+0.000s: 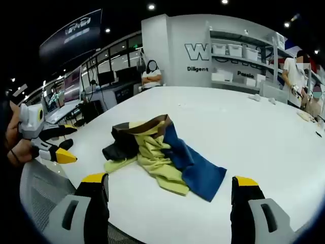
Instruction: Fold the garment on the visible template until the final outline fits inside the template.
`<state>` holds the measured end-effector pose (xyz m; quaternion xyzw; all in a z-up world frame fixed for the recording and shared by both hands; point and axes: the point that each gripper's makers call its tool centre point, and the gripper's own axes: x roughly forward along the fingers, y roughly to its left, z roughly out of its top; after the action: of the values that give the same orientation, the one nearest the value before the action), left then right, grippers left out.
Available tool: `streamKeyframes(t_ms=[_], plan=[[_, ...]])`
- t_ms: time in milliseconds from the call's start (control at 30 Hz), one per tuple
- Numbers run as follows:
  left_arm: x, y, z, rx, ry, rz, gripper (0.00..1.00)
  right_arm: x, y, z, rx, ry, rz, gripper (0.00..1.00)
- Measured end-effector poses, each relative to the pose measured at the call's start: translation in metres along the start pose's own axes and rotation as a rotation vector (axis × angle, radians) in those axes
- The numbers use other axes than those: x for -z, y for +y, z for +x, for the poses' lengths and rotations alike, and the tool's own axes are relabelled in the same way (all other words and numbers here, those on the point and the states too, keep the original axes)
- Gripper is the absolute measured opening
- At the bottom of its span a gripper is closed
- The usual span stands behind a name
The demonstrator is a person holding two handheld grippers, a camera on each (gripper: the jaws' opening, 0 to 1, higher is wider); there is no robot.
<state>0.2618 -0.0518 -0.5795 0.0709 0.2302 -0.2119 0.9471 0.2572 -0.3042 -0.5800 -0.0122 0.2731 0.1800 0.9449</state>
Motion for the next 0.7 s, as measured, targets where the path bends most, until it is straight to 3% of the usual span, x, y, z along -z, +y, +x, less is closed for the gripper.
streamKeyframes(t_ms=[700], plan=[[0.0018,-0.0003,-0.0005,-0.002,0.009,0.012,0.96,0.0024,0.0016,0.0001,0.001,0.011,-0.015,1.00]])
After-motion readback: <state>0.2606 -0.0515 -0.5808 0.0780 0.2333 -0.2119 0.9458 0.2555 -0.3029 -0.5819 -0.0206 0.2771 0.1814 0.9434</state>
